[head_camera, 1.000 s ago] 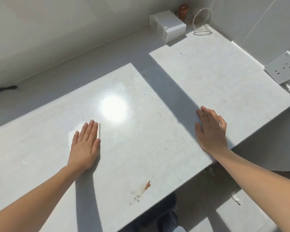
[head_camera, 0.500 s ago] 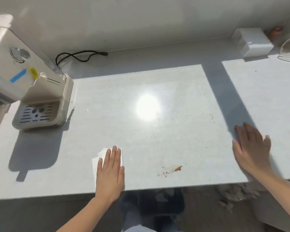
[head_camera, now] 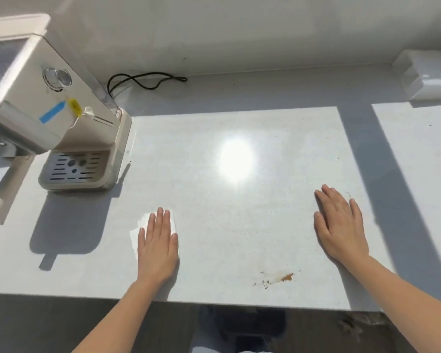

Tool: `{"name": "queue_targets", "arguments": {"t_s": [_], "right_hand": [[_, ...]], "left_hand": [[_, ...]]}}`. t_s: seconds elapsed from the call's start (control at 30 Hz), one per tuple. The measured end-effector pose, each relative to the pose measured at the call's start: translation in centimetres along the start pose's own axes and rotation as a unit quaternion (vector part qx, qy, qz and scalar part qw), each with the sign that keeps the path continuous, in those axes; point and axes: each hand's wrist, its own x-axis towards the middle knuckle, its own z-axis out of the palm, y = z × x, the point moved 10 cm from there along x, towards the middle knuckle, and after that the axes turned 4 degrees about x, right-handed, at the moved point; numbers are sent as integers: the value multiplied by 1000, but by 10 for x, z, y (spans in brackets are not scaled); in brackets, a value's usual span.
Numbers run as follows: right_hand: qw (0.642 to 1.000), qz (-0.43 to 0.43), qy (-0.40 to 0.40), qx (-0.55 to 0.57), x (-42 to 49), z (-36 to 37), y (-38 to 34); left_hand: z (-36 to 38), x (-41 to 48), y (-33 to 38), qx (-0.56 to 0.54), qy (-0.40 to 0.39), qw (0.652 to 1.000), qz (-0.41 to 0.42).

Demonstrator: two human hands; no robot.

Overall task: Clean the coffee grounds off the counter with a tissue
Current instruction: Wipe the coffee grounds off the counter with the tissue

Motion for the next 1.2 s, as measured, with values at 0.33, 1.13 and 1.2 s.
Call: {"name": "queue_targets", "arguments": {"t_s": [0.33,1.13,1.2], "right_hand": [[1000,23,6,12,1,-2,3],[997,24,53,43,-1,-12,0],[998,20,52,41,-1,-11,-2]], "left_hand": [[-23,120,25,9,9,998,-58],[0,26,19,94,-93,947,291],[-1,9,-7,75,-89,968,223]]}}
